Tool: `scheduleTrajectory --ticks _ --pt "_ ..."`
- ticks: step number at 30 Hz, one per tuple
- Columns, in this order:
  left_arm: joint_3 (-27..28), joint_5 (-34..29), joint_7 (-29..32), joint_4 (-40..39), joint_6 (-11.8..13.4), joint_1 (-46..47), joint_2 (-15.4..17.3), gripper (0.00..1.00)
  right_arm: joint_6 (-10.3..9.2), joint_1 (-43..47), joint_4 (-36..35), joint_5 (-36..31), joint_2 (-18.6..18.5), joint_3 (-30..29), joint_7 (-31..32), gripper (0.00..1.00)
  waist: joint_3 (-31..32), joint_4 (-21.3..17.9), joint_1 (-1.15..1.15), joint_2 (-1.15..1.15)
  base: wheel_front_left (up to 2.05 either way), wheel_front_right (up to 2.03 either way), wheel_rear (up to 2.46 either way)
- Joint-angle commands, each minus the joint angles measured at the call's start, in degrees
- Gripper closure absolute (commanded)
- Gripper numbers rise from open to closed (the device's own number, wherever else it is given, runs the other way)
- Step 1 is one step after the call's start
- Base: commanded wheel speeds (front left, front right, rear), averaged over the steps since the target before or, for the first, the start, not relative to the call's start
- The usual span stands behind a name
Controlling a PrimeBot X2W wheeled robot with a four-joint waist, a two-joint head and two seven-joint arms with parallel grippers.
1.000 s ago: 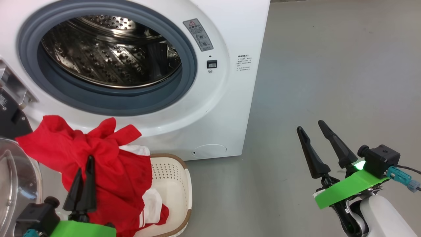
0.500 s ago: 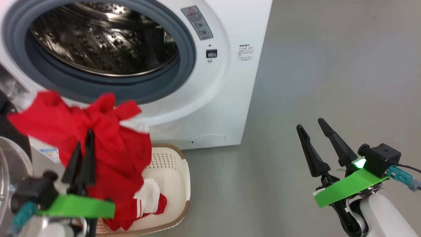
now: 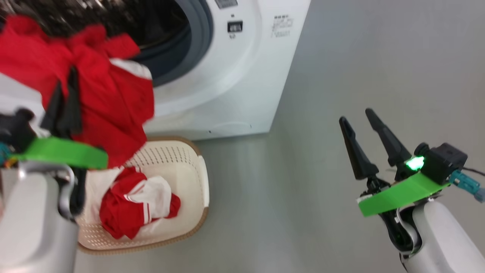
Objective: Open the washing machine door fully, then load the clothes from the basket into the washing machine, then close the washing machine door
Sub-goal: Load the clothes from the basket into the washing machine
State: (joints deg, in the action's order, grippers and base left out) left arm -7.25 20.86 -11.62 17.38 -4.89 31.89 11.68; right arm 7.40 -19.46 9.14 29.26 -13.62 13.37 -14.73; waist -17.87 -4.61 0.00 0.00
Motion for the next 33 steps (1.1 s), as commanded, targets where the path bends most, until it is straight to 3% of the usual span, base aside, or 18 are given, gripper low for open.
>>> scheduleTrajectory --ticks 1,22,33 --pt "2.02 0.08 -0.59 0.08 -0.58 3.89 2.61 1.0 0.09 -1.24 -1.73 -0.42 0.2 0.57 -0.27 0.0 -4.23 -1.69 0.0 0.0 0.0 0.0 0.0" --pt "1.81 -1.04 -3.07 25.06 -1.33 34.42 4.1 1.0 0.09 -6.79 -4.36 -1.63 2.07 0.35 -0.27 0.0 -19.7 -5.1 0.0 0.0 0.0 0.0 0.0" --pt "1.66 -2.85 -3.35 30.94 -1.3 44.03 5.03 1.0 0.09 -8.24 -5.02 -1.93 3.67 0.58 -0.27 0.0 -24.99 -7.46 0.0 0.0 0.0 0.0 0.0"
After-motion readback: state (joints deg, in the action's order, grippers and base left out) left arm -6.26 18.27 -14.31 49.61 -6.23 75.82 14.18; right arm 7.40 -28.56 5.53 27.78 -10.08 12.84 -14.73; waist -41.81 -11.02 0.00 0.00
